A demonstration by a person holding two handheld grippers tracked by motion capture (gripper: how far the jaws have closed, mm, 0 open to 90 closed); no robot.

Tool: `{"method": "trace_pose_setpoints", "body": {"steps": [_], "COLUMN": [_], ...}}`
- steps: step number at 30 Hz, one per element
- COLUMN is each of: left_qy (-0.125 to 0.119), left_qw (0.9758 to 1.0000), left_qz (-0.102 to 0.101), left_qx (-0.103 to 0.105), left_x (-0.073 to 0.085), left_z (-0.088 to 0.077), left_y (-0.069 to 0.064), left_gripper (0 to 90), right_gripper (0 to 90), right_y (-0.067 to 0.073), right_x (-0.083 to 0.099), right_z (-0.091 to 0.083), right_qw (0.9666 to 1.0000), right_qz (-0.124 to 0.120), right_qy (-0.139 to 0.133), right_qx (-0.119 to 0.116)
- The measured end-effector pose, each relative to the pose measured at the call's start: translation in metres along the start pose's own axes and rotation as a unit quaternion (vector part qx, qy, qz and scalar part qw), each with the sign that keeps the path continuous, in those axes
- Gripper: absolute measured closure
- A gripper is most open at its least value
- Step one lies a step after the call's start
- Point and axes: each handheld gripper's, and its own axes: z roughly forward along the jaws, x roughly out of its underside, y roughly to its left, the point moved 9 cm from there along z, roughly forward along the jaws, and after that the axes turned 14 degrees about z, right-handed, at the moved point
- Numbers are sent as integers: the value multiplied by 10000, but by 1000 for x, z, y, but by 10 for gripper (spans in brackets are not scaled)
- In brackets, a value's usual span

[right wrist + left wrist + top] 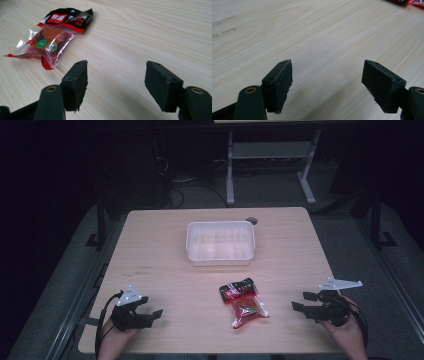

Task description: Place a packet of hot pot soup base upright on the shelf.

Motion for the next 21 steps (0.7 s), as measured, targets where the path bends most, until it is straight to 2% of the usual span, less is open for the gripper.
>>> {"method": "trace_pose_setpoints", "body": {"steps": [7,11,12,17,21], "left_qy": [-30,-45,-64,-151,-71], "left_qw": [10000,9999,9998,9995,9993], "left_qz": [2,66,99,143,194], "left_qx": [31,91,144,255,326], "left_x": [-3,-8,-11,-21,-29], "left_z": [1,3,4,7,11], "left_y": [-4,-9,-14,-25,-36], "left_gripper": [247,248,247,249,286], "right_gripper": [336,328,321,288,250], "right_y": [1,2,2,6,18], "right_x": [0,0,-1,-2,-8], "right_z": [0,2,3,7,13], "right_qw": [10000,10000,10000,9997,9984], "right_qz": [17,40,34,72,80], "right_qy": [-9,28,41,173,427], "right_qx": [-21,-46,-60,-186,-361]}}
